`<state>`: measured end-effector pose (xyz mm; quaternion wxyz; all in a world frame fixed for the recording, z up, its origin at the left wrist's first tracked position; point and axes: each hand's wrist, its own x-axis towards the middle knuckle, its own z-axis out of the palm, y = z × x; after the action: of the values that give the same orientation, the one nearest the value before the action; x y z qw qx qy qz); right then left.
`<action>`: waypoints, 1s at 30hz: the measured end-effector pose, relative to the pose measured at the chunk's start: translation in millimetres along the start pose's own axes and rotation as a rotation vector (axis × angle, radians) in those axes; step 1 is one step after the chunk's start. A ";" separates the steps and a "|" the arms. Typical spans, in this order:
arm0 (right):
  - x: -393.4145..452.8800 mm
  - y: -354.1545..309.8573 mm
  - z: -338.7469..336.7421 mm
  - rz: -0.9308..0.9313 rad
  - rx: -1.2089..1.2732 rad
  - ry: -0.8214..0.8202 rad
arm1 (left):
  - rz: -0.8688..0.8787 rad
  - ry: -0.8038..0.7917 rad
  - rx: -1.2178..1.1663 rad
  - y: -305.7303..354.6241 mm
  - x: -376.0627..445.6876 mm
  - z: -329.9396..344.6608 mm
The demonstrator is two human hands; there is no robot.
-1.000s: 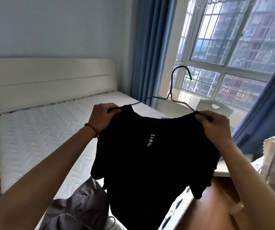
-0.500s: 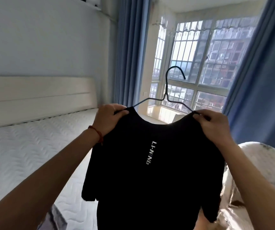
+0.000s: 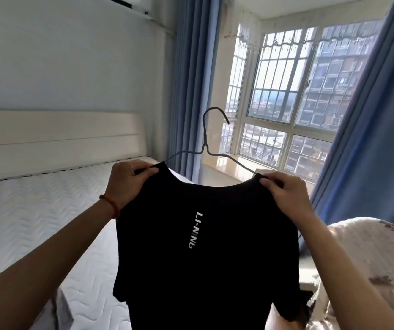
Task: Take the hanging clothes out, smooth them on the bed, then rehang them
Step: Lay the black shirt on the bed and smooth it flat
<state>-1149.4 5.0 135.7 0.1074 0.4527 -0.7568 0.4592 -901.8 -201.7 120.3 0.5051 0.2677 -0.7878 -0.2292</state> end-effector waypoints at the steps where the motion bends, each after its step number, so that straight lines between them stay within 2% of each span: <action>1: 5.2 0.4 6.8 -0.011 0.008 -0.013 | -0.021 0.003 0.005 -5.9 1.8 -0.5; 8: 48.5 9.3 85.4 -0.030 0.029 -0.187 | -0.143 0.078 0.076 -73.4 7.0 2.4; 19: 158.0 35.5 280.4 -0.099 0.005 -0.431 | -0.372 0.163 0.171 -231.9 49.3 15.1; 30: 231.8 46.8 425.1 -0.111 0.040 -0.514 | -0.579 0.127 0.316 -346.2 88.6 37.6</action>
<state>-1209.9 -459.8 5.8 -0.0724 0.5975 -0.7238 0.3375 -901.2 -516.4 -53.1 0.4194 0.5691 -0.6718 -0.2213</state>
